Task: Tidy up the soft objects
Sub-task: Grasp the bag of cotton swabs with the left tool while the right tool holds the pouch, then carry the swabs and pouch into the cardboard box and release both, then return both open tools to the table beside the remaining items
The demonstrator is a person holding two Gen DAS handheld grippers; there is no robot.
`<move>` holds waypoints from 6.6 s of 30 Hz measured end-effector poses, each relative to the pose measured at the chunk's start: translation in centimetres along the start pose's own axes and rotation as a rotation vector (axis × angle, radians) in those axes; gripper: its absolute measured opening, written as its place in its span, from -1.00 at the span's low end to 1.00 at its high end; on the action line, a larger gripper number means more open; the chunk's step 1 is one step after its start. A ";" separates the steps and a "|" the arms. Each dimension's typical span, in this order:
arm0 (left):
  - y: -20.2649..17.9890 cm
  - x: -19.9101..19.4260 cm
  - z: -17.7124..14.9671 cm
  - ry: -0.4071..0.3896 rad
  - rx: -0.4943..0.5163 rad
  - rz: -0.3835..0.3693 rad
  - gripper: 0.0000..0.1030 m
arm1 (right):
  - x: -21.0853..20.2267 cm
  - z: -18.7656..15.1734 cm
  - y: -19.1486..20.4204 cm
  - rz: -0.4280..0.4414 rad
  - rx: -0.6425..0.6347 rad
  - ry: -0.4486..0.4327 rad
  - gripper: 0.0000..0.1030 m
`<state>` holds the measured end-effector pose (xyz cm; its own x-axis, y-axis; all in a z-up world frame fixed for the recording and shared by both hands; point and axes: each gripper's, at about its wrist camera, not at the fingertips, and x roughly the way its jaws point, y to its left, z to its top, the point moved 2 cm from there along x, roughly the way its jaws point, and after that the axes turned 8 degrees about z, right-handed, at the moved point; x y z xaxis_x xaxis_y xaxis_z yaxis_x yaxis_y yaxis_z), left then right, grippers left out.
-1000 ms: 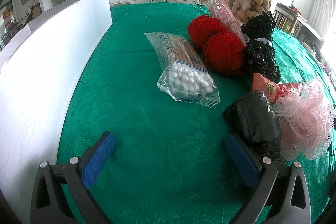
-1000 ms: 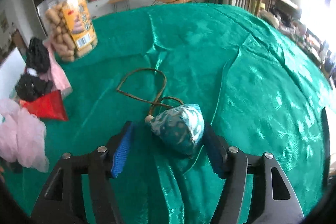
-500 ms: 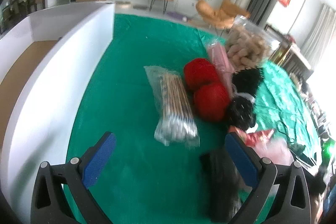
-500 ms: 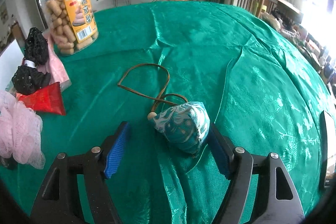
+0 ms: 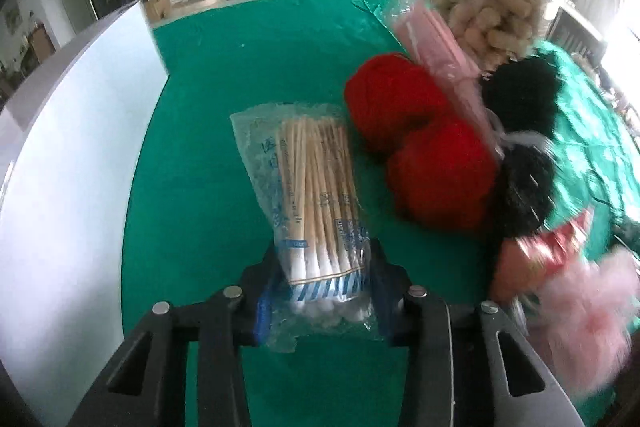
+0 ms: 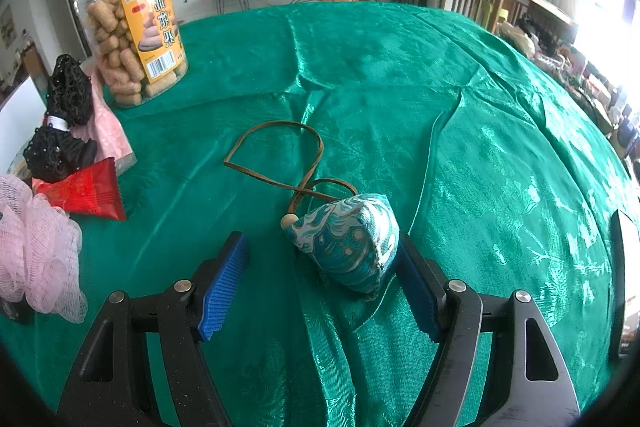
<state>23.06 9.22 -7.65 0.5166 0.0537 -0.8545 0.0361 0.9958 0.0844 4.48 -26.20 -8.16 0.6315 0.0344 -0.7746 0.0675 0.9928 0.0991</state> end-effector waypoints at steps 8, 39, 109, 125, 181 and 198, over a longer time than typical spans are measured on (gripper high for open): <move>0.2 -2.7 -7.3 -0.013 -0.004 0.015 0.57 | 0.1 0.1 -0.1 0.009 0.002 0.000 0.51; 0.8 -1.8 -6.5 -0.088 -0.059 0.073 1.00 | 0.1 0.1 0.1 0.005 -0.005 0.002 0.56; 1.2 -9.8 -5.5 -0.143 -0.031 0.017 -0.25 | -7.5 6.0 3.5 0.130 -0.028 -0.009 -0.04; 19.5 -22.0 -3.6 -0.309 -0.284 0.087 -0.23 | -14.9 12.5 31.2 0.576 -0.378 -0.056 -0.03; 3.0 -1.1 -4.2 -0.086 -0.091 0.081 1.00 | -1.8 -3.1 1.7 -0.012 0.010 0.006 0.59; 3.2 -1.0 -4.1 -0.086 -0.090 0.084 1.00 | -1.8 -3.1 1.7 -0.013 0.009 0.006 0.60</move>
<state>19.11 12.62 -8.65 0.5859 0.1342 -0.7992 -0.0853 0.9909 0.1039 1.09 -24.19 -8.51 0.6258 0.0224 -0.7797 0.0829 0.9920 0.0950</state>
